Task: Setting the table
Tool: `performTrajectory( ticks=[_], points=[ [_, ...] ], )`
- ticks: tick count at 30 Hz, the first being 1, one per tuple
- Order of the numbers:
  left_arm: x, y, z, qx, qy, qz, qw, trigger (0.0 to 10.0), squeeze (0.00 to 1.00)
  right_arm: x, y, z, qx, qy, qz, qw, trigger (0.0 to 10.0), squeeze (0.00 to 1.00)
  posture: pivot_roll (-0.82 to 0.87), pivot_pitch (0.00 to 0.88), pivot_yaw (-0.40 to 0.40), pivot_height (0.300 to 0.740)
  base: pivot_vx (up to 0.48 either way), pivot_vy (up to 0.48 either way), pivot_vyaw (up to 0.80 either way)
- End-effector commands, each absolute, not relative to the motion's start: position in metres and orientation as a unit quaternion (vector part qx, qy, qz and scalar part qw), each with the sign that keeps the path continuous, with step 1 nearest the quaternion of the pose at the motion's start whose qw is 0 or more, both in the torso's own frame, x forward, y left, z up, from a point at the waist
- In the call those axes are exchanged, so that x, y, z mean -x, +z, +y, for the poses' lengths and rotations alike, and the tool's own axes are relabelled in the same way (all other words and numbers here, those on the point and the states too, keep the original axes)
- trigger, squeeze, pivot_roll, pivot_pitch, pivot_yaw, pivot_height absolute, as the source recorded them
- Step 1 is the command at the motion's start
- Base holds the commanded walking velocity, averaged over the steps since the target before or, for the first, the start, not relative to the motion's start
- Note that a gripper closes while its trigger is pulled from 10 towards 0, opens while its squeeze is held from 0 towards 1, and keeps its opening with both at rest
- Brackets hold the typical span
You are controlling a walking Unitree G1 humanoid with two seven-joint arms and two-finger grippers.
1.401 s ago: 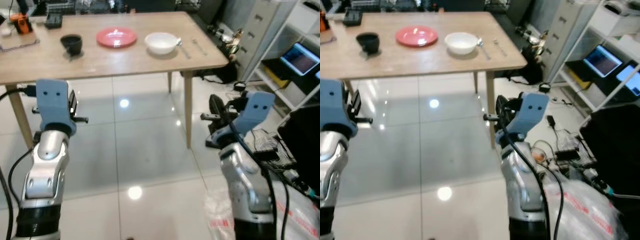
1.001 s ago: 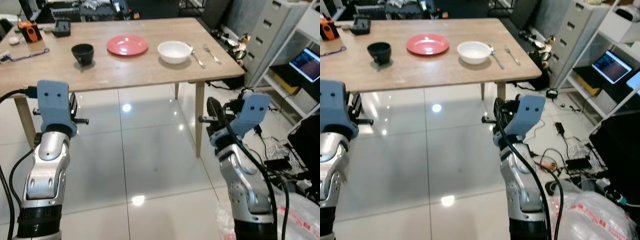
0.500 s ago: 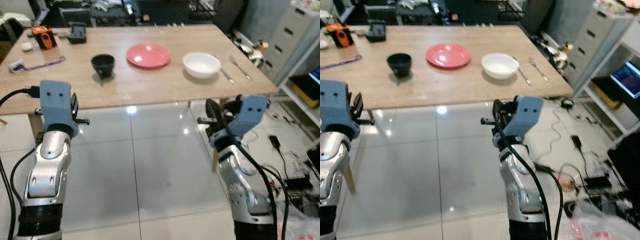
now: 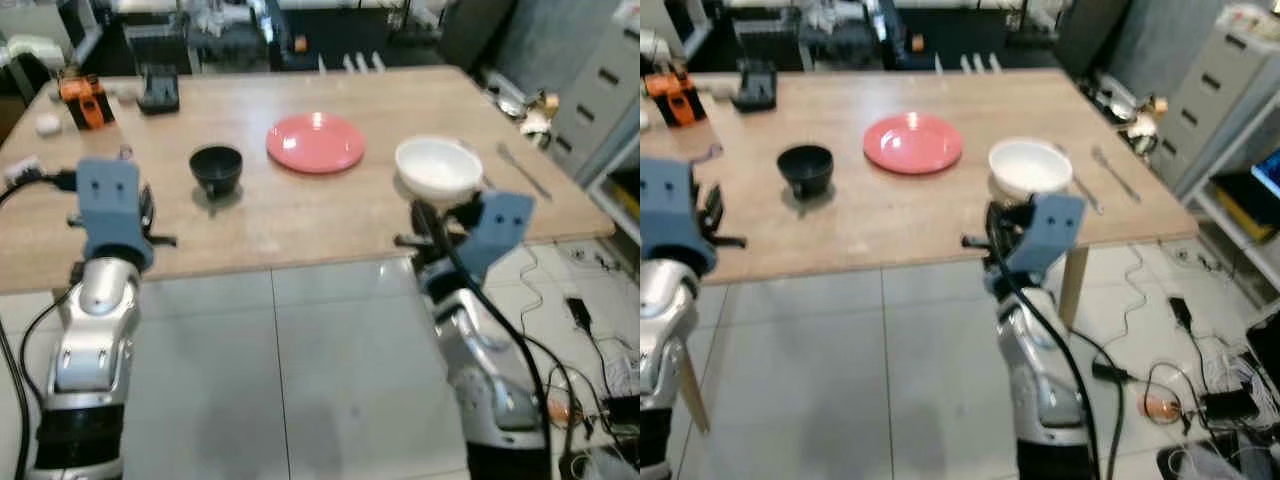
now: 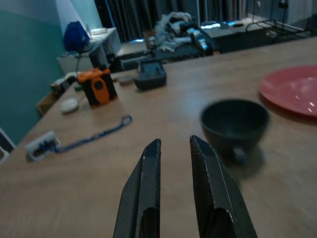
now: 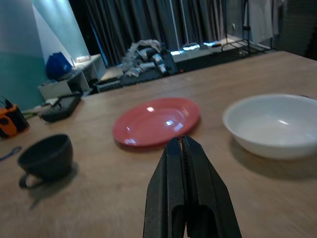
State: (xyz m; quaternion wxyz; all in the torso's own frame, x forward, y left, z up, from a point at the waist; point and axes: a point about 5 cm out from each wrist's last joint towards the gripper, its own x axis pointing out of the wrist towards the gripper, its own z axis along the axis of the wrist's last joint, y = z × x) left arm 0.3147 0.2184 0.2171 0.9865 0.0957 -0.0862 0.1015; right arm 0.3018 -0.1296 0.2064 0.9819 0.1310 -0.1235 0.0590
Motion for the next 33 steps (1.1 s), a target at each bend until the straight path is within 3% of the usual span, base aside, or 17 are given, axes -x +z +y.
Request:
performTrajectory(
  ticks=[1, 16, 22, 33],
  points=[
    [-0.313, 0.212, 0.223, -0.101, 0.107, -0.072, 0.986, 10.0, 0.0, -0.302, 0.204, -0.127, -0.138, 0.062, -0.118, 0.982, 10.0, 0.0, 0.0, 0.04, 0.047, 0.74, 0.48, 0.0, 0.0],
    [-0.311, 0.211, 0.218, -0.118, 0.084, -0.072, 0.987, 10.0, 0.0, -0.302, 0.205, -0.126, -0.135, 0.071, -0.118, 0.981, 10.0, 0.0, 0.0, 0.044, 0.047, 0.74, 0.437, 0.0, 0.0],
    [-0.296, 0.193, 0.194, -0.142, -0.047, -0.04, 0.988, 10.0, 0.0, -0.298, 0.198, -0.122, -0.116, 0.106, -0.099, 0.983, 10.0, 0.0, 0.01, 0.046, 0.047, 0.74, 0.0, 0.0, 0.0],
    [-0.253, 0.187, 0.193, -0.197, -0.129, -0.024, 0.972, 10.0, 0.0, -0.282, 0.176, -0.1, -0.102, 0.204, -0.051, 0.972, 10.0, 0.0, 0.03, 0.048, 0.031, 0.74, 0.0, 0.0, 0.0]
  ],
)
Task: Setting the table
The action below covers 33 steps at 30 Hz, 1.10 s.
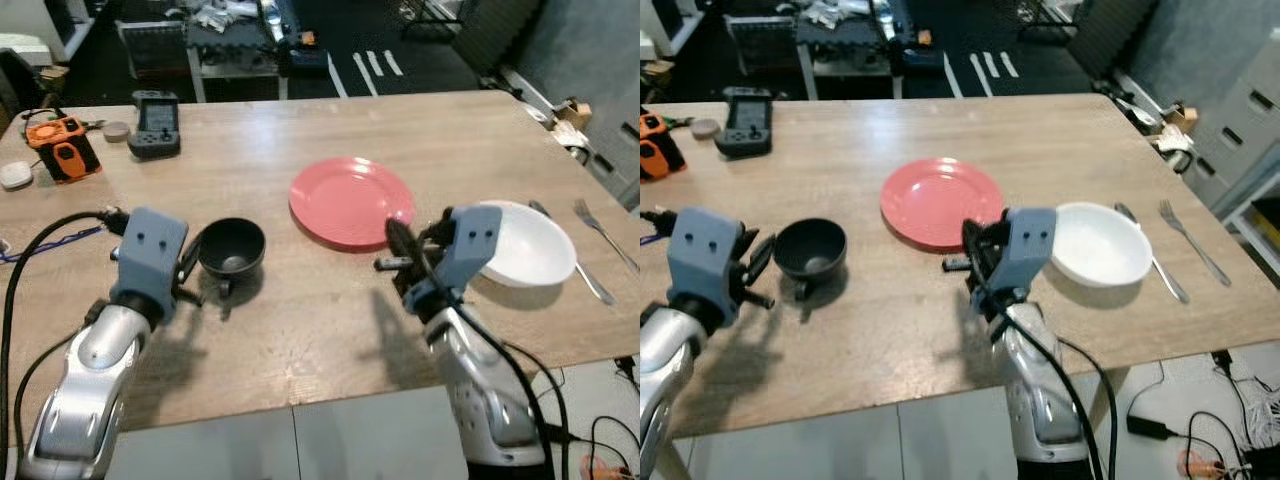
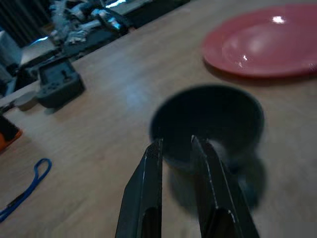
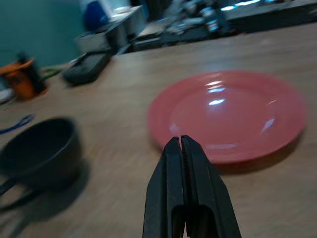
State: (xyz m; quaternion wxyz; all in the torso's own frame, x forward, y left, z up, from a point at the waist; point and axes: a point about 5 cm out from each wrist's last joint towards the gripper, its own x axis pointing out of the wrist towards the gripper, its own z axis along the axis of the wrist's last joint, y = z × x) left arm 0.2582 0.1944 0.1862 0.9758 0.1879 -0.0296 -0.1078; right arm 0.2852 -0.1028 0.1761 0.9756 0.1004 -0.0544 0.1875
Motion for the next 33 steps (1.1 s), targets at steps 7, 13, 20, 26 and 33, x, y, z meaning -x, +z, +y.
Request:
performTrajectory(
  ticks=[7, 13, 20, 26, 33],
  points=[
    [-0.247, 0.199, 0.2, -0.209, -0.166, -0.024, 0.963, 10.0, 1.0, -0.271, 0.173, -0.086, -0.137, 0.288, -0.034, 0.947, 10.0, 0.0, 0.04, 0.043, 0.023, 0.74, 0.0, 0.0, 0.0],
    [-0.251, 0.204, 0.201, -0.211, -0.172, -0.028, 0.962, 10.0, 1.0, -0.259, 0.174, -0.073, -0.146, 0.362, -0.03, 0.92, 10.0, 0.43, 0.04, 0.036, 0.027, 0.74, 0.0, 0.0, 0.0],
    [-0.252, 0.201, 0.202, -0.234, -0.17, -0.024, 0.957, 10.0, 0.0, -0.254, 0.172, -0.064, -0.158, 0.403, -0.022, 0.901, 10.0, 1.0, 0.05, 0.031, 0.034, 0.74, 0.0, 0.0, 0.0],
    [-0.262, 0.212, 0.202, -0.231, -0.139, -0.047, 0.962, 10.0, 0.0, -0.275, 0.152, -0.026, -0.105, 0.4, 0.028, 0.91, 10.0, 0.0, 0.07, 0.038, 0.035, 0.74, 0.0, 0.0, 0.0],
    [-0.271, 0.219, 0.223, -0.218, -0.062, -0.036, 0.973, 10.0, 0.0, -0.28, 0.149, 0.004, -0.074, 0.414, 0.03, 0.907, 10.0, 0.0, 0.09, 0.047, 0.025, 0.74, 0.0, 0.0, 0.0]
  ],
)
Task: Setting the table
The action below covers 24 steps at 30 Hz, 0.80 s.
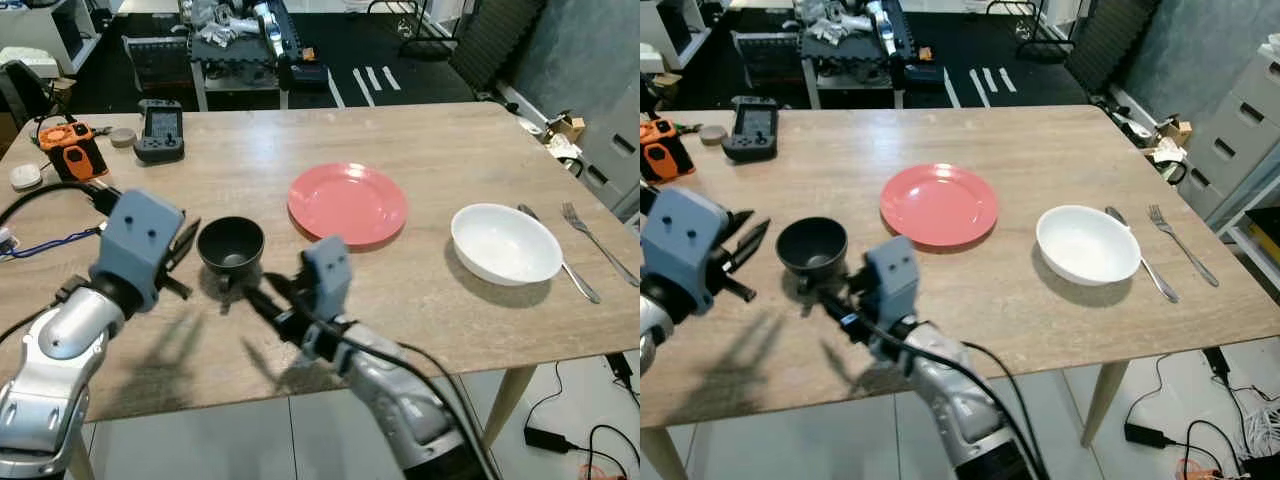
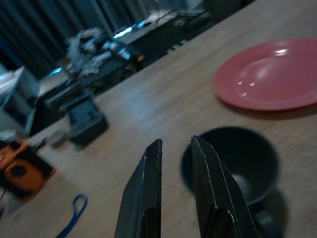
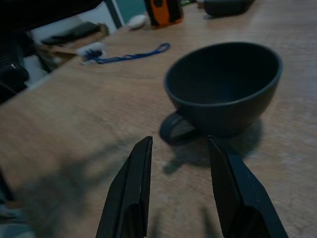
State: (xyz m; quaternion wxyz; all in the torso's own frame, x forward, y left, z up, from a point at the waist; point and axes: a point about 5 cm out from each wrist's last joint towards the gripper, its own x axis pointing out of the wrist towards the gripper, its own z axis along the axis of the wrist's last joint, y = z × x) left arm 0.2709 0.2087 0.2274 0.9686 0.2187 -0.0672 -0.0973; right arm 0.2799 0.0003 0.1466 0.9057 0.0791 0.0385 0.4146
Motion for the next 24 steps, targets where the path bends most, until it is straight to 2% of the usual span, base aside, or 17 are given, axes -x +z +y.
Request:
performTrajectory(
  ticks=[1, 2, 3, 4, 5, 7, 10, 13, 14, 17, 20, 21, 24],
  points=[
    [-0.271, 0.217, 0.232, -0.227, -0.036, -0.028, 0.973, 10.0, 0.0, -0.279, 0.151, 0.007, -0.078, 0.417, 0.026, 0.905, 10.0, 0.0, 0.09, 0.047, 0.025, 0.74, 0.0, 0.0, 0.0],
    [-0.271, 0.217, 0.232, -0.227, -0.036, -0.028, 0.973, 10.0, 0.0, -0.279, 0.151, 0.007, -0.078, 0.417, 0.026, 0.905, 10.0, 0.0, 0.09, 0.047, 0.025, 0.74, 0.0, 0.0, 0.0],
    [-0.271, 0.216, 0.254, -0.234, 0.022, -0.011, 0.972, 10.0, 0.0, -0.279, 0.155, 0.007, -0.082, 0.41, 0.018, 0.908, 10.0, 0.0, 0.09, 0.056, 0.017, 0.74, 0.0, 0.0, 0.0],
    [-0.271, 0.216, 0.265, -0.23, 0.048, -0.006, 0.972, 10.0, 0.0, -0.28, 0.155, 0.005, -0.081, 0.403, 0.016, 0.912, 10.0, 0.0, 0.09, 0.056, 0.017, 0.74, 0.0, 0.0, 0.0],
    [-0.271, 0.216, 0.265, -0.23, 0.048, -0.006, 0.972, 10.0, 0.0, -0.28, 0.155, 0.005, -0.081, 0.403, 0.016, 0.912, 10.0, 0.0, 0.09, 0.056, 0.017, 0.74, 0.0, 0.0, 0.0],
    [-0.273, 0.215, 0.286, -0.23, 0.093, 0.007, 0.969, 10.0, 0.0, -0.284, 0.156, -0.002, -0.079, 0.383, 0.009, 0.92, 10.0, 0.0, 0.08, 0.064, 0.011, 0.74, 0.0, 0.0, 0.0],
    [-0.279, 0.211, 0.303, -0.231, 0.107, 0.031, 0.967, 10.0, 0.0, -0.29, 0.164, -0.012, -0.081, 0.363, -0.004, 0.928, 10.0, 0.0, 0.08, 0.072, 0.006, 0.74, 0.0, 0.0, 0.0],
    [-0.283, 0.207, 0.304, -0.227, 0.097, 0.046, 0.968, 10.0, 0.0, -0.292, 0.167, -0.017, -0.075, 0.353, -0.012, 0.933, 10.0, 0.0, 0.06, 0.08, 0.012, 0.74, 0.0, 0.0, 0.0],
    [-0.287, 0.202, 0.303, -0.232, 0.09, 0.06, 0.967, 10.0, 0.0, -0.299, 0.165, -0.025, -0.057, 0.313, -0.017, 0.948, 10.0, 0.0, 0.06, 0.08, 0.013, 0.74, 0.0, 0.0, 0.0],
    [-0.289, 0.201, 0.3, -0.23, 0.086, 0.059, 0.968, 10.0, 0.0, -0.304, 0.163, -0.029, -0.06, 0.292, -0.011, 0.955, 10.0, 0.0, 0.06, 0.087, 0.015, 0.74, 0.0, 0.0, 0.0],
    [-0.292, 0.199, 0.288, -0.228, 0.072, 0.053, 0.97, 10.0, 0.0, -0.315, 0.162, -0.037, -0.048, 0.239, -0.011, 0.97, 10.0, 0.0, 0.06, 0.087, 0.015, 0.74, 0.0, 0.0, 0.0],
    [-0.293, 0.199, 0.276, -0.224, 0.054, 0.037, 0.972, 10.0, 0.0, -0.327, 0.165, -0.046, -0.035, 0.179, -0.016, 0.983, 10.0, 0.0, 0.06, 0.094, 0.007, 0.74, 0.0, 0.0, 0.0],
    [-0.293, 0.202, 0.269, -0.214, 0.041, 0.019, 0.976, 10.0, 0.0, -0.332, 0.167, -0.052, -0.03, 0.152, -0.02, 0.988, 10.0, 0.0, 0.06, 0.096, 0.005, 0.74, 0.0, 0.0, 0.0]
  ],
)
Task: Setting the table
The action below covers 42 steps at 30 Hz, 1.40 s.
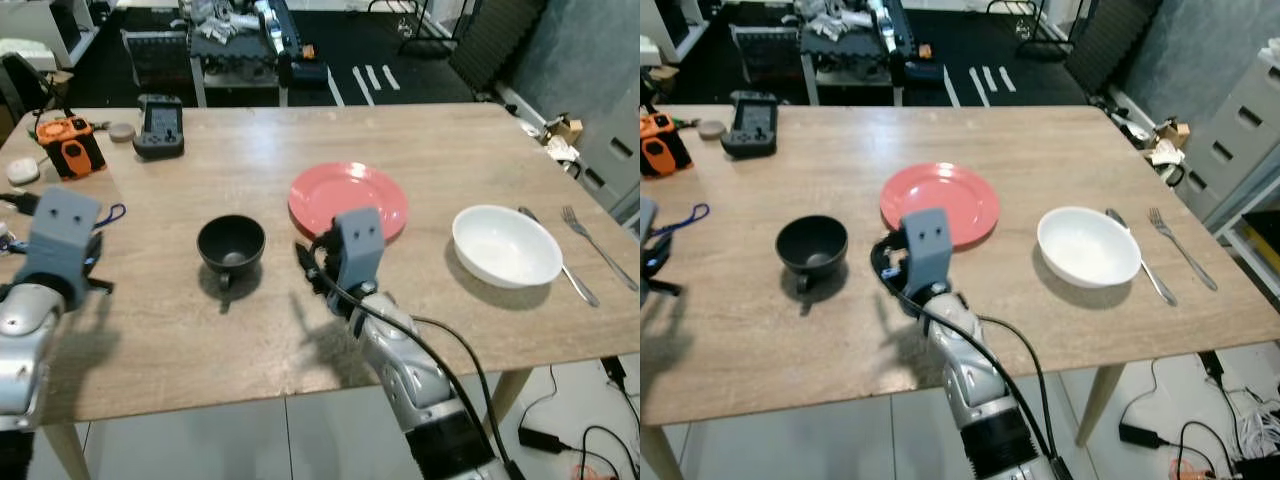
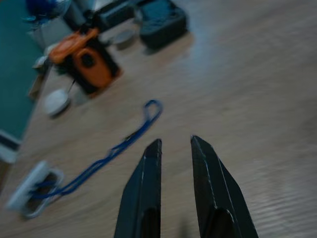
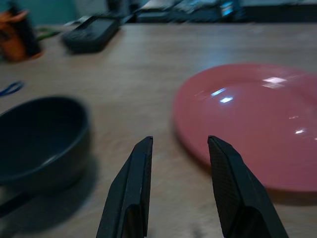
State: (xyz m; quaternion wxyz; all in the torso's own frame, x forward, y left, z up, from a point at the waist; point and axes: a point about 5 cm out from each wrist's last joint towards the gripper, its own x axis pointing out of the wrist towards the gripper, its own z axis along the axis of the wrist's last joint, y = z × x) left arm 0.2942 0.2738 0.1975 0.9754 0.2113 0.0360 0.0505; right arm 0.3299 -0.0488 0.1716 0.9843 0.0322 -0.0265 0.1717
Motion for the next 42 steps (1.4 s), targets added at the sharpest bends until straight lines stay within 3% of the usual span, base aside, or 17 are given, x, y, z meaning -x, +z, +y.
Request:
performTrajectory(
  ticks=[1, 3, 6, 7, 10, 11, 12, 15, 22, 29, 42],
  points=[
    [-0.292, 0.21, 0.26, -0.197, 0.021, -0.011, 0.98, 10.0, 0.0, -0.338, 0.173, -0.06, -0.035, 0.13, -0.029, 0.991, 10.0, 0.0, 0.07, 0.097, 0.001, 0.74, 0.0, 0.0, 0.0],
    [-0.291, 0.222, 0.249, -0.188, 0.0, -0.047, 0.981, 10.0, 0.0, -0.345, 0.182, -0.074, -0.043, 0.104, -0.043, 0.993, 10.0, 0.0, 0.07, 0.097, -0.001, 0.74, 0.0, 0.0, 0.0],
    [-0.288, 0.247, 0.219, -0.195, -0.062, -0.116, 0.972, 10.0, 0.0, -0.357, 0.204, -0.117, -0.061, 0.038, -0.085, 0.994, 10.0, 0.0, 0.07, 0.098, 0.003, 0.74, 0.0, 0.0, 0.0],
    [-0.288, 0.247, 0.219, -0.195, -0.062, -0.116, 0.972, 10.0, 0.0, -0.357, 0.204, -0.117, -0.061, 0.038, -0.085, 0.994, 10.0, 0.0, 0.07, 0.098, 0.003, 0.74, 0.0, 0.0, 0.0],
    [-0.289, 0.253, 0.18, -0.195, -0.153, -0.13, 0.96, 10.0, 0.0, -0.357, 0.208, -0.163, -0.059, -0.028, -0.097, 0.993, 10.0, 0.0, 0.06, 0.094, 0.012, 0.74, 0.0, 0.0, 0.0],
    [-0.289, 0.253, 0.18, -0.195, -0.153, -0.13, 0.96, 10.0, 0.0, -0.357, 0.208, -0.163, -0.059, -0.028, -0.097, 0.993, 10.0, 0.0, 0.06, 0.094, 0.012, 0.74, 0.0, 0.0, 0.0],
    [-0.289, 0.253, 0.155, -0.158, -0.199, -0.133, 0.958, 10.0, 0.0, -0.349, 0.209, -0.179, -0.074, -0.027, -0.11, 0.991, 10.0, 0.0, 0.04, 0.087, 0.027, 0.74, 0.0, 0.0, 0.0],
    [-0.29, 0.25, 0.147, -0.119, -0.195, -0.131, 0.965, 10.0, 0.0, -0.337, 0.21, -0.178, -0.095, 0.003, -0.129, 0.987, 10.0, 0.0, 0.03, 0.082, 0.038, 0.74, 0.0, 0.0, 0.0],
    [-0.297, 0.244, 0.164, -0.073, -0.118, -0.12, 0.983, 10.0, 0.0, -0.322, 0.206, -0.163, -0.127, 0.039, -0.136, 0.982, 10.0, 0.0, 0.03, 0.074, 0.041, 0.74, 0.0, 0.0, 0.0],
    [-0.305, 0.242, 0.185, -0.096, -0.028, -0.11, 0.989, 10.0, 0.0, -0.325, 0.205, -0.151, -0.136, 0.063, -0.128, 0.98, 10.0, 0.0, 0.03, 0.061, 0.033, 0.74, 0.0, 0.0, 0.0],
    [-0.307, 0.241, 0.186, -0.089, -0.018, -0.111, 0.99, 10.0, 0.0, -0.322, 0.203, -0.151, -0.136, 0.069, -0.122, 0.981, 10.0, 0.0, 0.03, 0.057, 0.031, 0.74, 0.0, -0.368, 0.0]
  ],
)
